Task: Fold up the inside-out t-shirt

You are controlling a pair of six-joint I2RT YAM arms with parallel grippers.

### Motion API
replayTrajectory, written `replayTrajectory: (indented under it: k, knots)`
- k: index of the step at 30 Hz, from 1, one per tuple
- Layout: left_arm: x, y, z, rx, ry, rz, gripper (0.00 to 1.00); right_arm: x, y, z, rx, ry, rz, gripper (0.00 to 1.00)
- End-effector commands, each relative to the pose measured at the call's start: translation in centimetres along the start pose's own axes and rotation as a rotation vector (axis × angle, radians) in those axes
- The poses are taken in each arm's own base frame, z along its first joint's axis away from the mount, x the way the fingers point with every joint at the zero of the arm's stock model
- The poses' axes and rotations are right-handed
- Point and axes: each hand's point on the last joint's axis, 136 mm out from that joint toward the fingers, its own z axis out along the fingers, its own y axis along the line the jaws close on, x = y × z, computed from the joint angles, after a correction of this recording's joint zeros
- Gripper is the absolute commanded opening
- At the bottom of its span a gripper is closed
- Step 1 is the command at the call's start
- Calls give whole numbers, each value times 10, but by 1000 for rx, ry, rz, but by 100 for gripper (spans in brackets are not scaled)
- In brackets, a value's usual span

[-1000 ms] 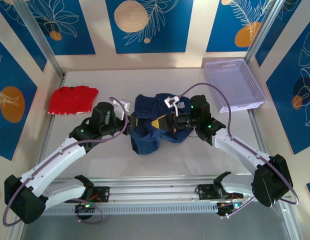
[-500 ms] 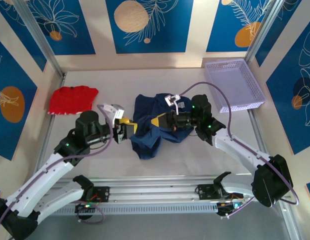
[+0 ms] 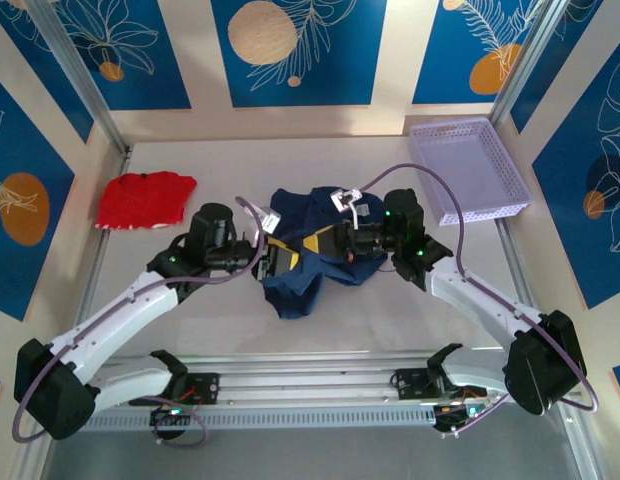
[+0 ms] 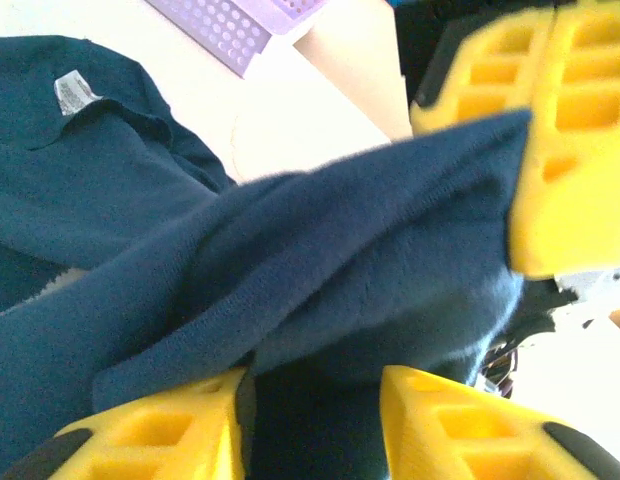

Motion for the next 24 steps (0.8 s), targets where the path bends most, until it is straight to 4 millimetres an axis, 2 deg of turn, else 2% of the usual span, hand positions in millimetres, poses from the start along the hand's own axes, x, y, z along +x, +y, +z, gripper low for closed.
replayTrajectory:
  k: [1, 5, 7, 10, 13, 17, 20, 24]
  knots:
    - [-22, -8, 4, 49, -37, 27, 43, -2, 13, -6, -23, -7, -43, 0]
    - [-33, -13, 10, 94, -47, 42, 44, -2, 14, -7, -21, -12, -47, 0]
    - [-37, -14, 10, 95, -62, 56, 39, -1, 14, -8, -17, -12, -49, 0]
    - [-39, -15, 8, 94, -71, 67, 23, -1, 12, -11, 2, -14, -54, 0]
    - [-36, -12, 2, 55, -81, 73, 0, -4, 5, -19, 59, -31, -66, 0]
    - [-37, -23, -12, 62, -108, 91, 0, -7, -4, -24, 144, -40, -81, 0]
    - [-37, -34, -23, 82, -110, 96, 0, -11, -22, -28, 326, -53, -103, 1]
    - [-35, -49, -30, 136, -93, 62, 0, -16, -42, -29, 537, -57, -138, 13]
